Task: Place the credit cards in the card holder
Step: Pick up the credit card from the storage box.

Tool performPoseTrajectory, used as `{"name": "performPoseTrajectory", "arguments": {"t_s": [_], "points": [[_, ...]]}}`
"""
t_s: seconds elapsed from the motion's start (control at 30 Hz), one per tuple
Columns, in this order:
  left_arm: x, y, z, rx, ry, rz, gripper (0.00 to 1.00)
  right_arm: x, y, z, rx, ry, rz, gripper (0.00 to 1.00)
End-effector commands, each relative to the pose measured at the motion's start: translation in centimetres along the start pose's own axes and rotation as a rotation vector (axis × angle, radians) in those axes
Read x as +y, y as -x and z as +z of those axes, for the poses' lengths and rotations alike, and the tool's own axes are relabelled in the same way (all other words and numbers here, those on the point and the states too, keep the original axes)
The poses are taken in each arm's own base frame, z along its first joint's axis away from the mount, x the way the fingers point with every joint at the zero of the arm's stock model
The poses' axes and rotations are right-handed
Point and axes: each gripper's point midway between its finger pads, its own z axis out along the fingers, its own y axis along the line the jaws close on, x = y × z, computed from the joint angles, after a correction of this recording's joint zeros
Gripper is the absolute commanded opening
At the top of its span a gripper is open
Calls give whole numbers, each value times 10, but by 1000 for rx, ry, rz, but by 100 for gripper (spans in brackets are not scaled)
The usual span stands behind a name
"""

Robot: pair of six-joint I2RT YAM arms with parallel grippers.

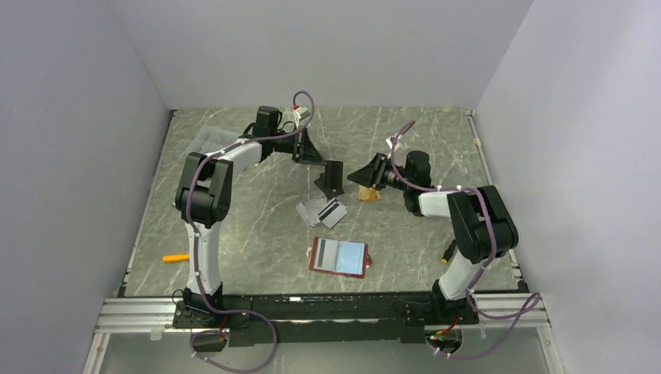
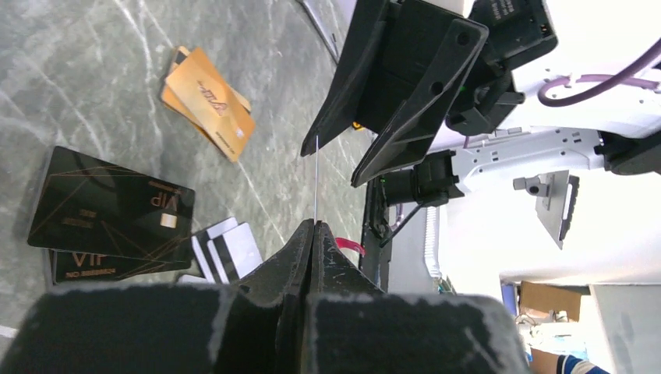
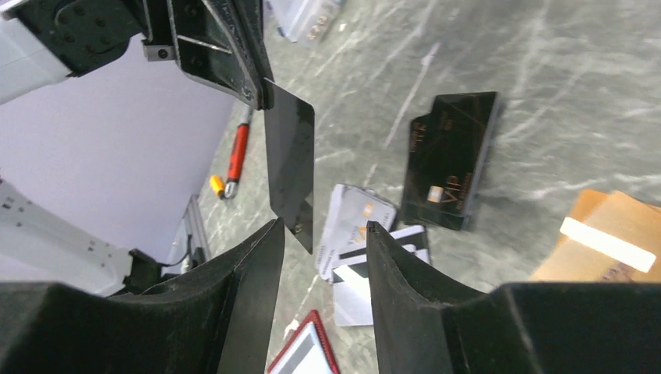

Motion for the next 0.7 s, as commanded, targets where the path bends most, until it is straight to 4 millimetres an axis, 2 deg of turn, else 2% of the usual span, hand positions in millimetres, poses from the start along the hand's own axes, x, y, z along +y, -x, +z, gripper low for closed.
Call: {"name": "performPoseTrajectory", "arguments": {"t_s": [0.0,0.23,0.47,0.53,0.6,0.67], "points": [[-41,1,-5,11,-73,50,2,47,6,3,-23,182,-39,47],[-64,-3,-8,16,-84,78,2,88,6,7,-62,325,-17,46],[-86,-3,-13,7,-93,111,2,97,0,13,-38,328,7,40],[-92,-4,-14,6,-90,121,2,97,2,11,-39,303,1,33],[-97,-4,-14,6,-89,133,2,99,4,10,-45,291,0,20],[-103,-5,-14,11,-88,147,3,103,7,9,-56,292,9,2]]}}
